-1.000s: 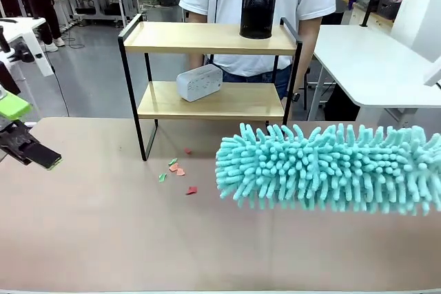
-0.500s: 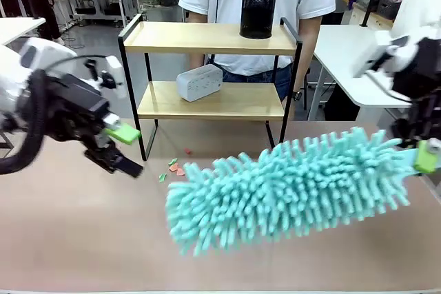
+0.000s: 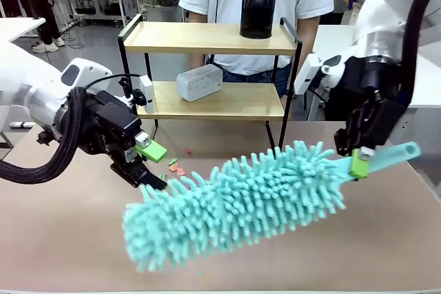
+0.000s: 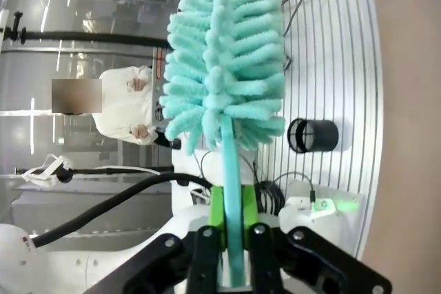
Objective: Clean the shelf.
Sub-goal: Hand the Duster back to the human.
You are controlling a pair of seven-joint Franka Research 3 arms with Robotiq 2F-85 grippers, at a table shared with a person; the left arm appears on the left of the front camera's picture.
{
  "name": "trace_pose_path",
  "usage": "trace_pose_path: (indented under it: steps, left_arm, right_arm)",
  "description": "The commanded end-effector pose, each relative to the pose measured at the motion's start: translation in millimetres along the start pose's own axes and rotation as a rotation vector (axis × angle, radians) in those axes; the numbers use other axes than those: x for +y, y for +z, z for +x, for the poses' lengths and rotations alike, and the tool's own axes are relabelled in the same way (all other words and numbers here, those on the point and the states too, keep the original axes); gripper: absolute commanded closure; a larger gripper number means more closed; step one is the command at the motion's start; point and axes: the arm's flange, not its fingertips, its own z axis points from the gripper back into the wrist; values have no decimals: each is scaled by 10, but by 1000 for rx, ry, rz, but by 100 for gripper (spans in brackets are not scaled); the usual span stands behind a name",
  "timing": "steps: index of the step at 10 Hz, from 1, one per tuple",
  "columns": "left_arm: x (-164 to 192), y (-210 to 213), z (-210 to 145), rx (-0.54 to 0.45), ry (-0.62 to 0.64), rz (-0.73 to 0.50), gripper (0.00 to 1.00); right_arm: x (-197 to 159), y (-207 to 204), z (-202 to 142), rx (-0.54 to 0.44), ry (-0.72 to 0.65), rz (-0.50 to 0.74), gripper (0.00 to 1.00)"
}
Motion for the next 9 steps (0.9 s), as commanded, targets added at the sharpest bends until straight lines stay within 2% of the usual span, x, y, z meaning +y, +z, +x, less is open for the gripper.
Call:
trace_pose_path:
  steps: [1, 4, 8, 9]
  left_arm:
    - [7, -139, 12, 28, -45, -32, 0]
    - [9, -223, 14, 96, -63, -38, 0]
    - [16, -238, 11, 126, -73, -57, 0]
    - [11, -255, 1, 137, -96, -30, 35]
  right_arm:
    - [-126, -43, 11, -73, 34, 4, 88]
    - [-227, -51, 22, -102, 38, 39, 88]
    - [-232, -48, 20, -103, 32, 43, 88]
    - [-232, -47, 18, -106, 32, 43, 88]
